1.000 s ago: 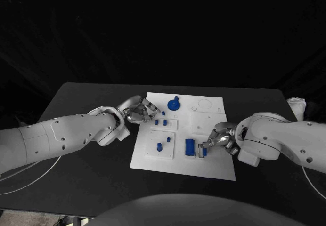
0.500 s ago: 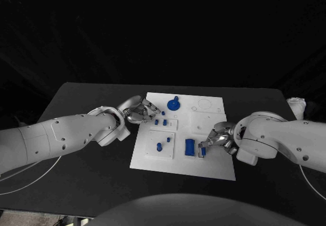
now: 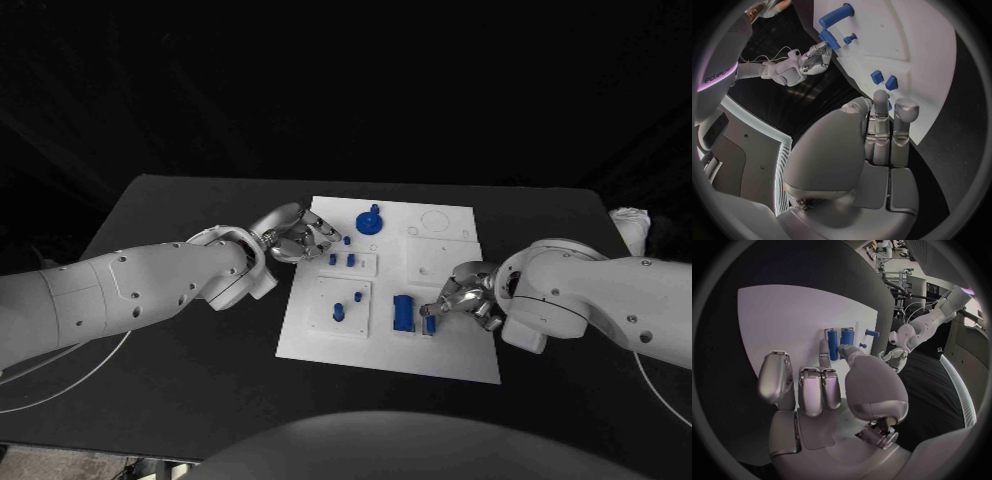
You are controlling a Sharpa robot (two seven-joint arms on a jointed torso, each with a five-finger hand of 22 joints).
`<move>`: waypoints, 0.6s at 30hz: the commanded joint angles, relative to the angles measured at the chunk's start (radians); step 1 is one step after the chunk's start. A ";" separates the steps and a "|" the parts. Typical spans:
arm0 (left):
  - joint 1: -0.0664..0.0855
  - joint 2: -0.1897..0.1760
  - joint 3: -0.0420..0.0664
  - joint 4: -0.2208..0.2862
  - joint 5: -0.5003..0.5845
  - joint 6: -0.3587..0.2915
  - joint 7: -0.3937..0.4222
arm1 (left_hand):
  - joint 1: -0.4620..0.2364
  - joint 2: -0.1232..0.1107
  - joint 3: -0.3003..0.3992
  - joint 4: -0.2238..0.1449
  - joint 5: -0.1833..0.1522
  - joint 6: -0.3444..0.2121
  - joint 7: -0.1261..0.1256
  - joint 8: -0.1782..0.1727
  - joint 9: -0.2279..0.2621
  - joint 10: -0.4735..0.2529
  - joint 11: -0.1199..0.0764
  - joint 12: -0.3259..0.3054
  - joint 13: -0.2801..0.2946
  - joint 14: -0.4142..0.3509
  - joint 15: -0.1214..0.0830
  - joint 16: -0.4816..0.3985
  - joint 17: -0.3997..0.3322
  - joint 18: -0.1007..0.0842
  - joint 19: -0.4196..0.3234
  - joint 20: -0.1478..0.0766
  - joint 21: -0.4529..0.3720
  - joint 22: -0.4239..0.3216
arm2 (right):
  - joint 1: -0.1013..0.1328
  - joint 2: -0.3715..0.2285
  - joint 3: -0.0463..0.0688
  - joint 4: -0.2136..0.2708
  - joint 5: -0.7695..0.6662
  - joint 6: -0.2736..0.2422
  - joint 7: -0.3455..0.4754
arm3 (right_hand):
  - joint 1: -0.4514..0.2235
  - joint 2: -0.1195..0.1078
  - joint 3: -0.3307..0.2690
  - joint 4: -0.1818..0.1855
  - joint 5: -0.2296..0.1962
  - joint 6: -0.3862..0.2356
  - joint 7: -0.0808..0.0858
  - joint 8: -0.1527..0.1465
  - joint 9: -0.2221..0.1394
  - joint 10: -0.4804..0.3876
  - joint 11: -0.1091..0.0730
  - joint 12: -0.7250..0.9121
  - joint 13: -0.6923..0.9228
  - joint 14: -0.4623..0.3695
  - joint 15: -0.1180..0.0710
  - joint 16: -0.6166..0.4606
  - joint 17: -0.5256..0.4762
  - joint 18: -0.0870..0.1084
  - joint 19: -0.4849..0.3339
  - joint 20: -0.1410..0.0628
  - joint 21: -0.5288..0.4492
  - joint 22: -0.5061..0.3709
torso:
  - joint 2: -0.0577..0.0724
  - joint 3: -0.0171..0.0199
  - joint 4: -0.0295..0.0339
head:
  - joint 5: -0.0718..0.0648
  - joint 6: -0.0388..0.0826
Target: Assemble the parts on the task board
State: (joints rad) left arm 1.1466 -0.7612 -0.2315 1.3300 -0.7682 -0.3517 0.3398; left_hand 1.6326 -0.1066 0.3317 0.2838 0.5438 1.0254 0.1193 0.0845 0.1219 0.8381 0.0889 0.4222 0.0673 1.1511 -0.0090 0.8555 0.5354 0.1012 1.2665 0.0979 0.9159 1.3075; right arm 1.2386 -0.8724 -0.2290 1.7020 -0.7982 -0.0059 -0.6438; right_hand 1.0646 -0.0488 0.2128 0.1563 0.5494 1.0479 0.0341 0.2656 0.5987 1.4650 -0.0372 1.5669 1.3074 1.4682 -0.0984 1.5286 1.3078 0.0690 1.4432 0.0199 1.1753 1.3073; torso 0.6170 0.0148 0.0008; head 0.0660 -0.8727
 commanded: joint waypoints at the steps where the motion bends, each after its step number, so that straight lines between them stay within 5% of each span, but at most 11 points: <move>1: 0.000 0.002 0.001 0.002 0.004 0.013 0.002 | 0.009 0.003 0.003 0.001 0.005 0.007 0.002 0.004 0.001 0.005 0.001 0.004 0.001 -0.005 0.003 -0.001 -0.001 0.021 -0.008 0.001 0.001 0.103 | -0.003 0.000 0.000 0.000 0.000 0.024 0.003 | -0.011 0.002 -0.001 0.002 -0.011 -0.001 0.007 -0.006 0.001 0.106 0.006 0.004 0.263 0.087 0.008 -0.009 0.203 0.013 -0.009 0.001 -0.009 0.149 | 0.000 0.0002 0.0002 | 0.001 0.000; 10: 0.000 0.001 0.001 0.002 0.004 0.015 0.001 | 0.009 0.003 0.003 0.000 0.005 0.007 0.002 0.004 0.001 0.005 0.001 0.004 0.000 -0.005 0.003 -0.001 -0.001 0.021 -0.008 0.001 0.000 0.103 | -0.005 -0.004 0.000 0.000 -0.003 0.026 0.002 | -0.031 0.007 -0.008 0.014 -0.033 0.000 0.008 -0.008 0.004 0.106 0.007 0.004 0.263 0.085 0.009 -0.016 0.195 0.015 -0.012 0.002 -0.022 0.146 | 0.000 0.0001 -0.0003 | 0.000 0.000; 18: -0.001 0.004 0.001 0.001 0.004 0.017 0.000 | 0.009 0.003 0.003 0.000 0.005 0.007 0.002 0.004 0.001 0.005 0.001 0.004 0.000 -0.005 0.003 -0.001 -0.001 0.021 -0.008 0.001 0.000 0.103 | -0.006 -0.008 0.000 0.001 -0.006 0.025 0.003 | -0.067 0.008 -0.042 0.034 -0.226 0.000 0.011 -0.014 0.013 0.106 0.009 0.004 0.263 0.084 0.011 -0.020 0.191 0.017 -0.012 0.004 -0.037 0.143 | 0.000 0.0003 0.0001 | 0.000 0.000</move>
State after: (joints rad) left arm 1.1462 -0.7598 -0.2315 1.3297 -0.7683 -0.3495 0.3379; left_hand 1.6326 -0.1066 0.3317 0.2838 0.5438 1.0254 0.1193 0.0845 0.1218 0.8381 0.0889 0.4222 0.0673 1.1511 -0.0090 0.8555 0.5355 0.1012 1.2665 0.0979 0.9159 1.3074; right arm 1.2338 -0.8799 -0.2289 1.7016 -0.7987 0.0010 -0.6444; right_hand 1.0038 -0.0412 0.1766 0.1914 0.3440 1.0497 0.0398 0.2550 0.6113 1.4650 -0.0372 1.5670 1.3073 1.4646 -0.0948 1.5131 1.3076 0.0690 1.4396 0.0235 1.1439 1.3080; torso 0.6170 0.0149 0.0005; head 0.0662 -0.8726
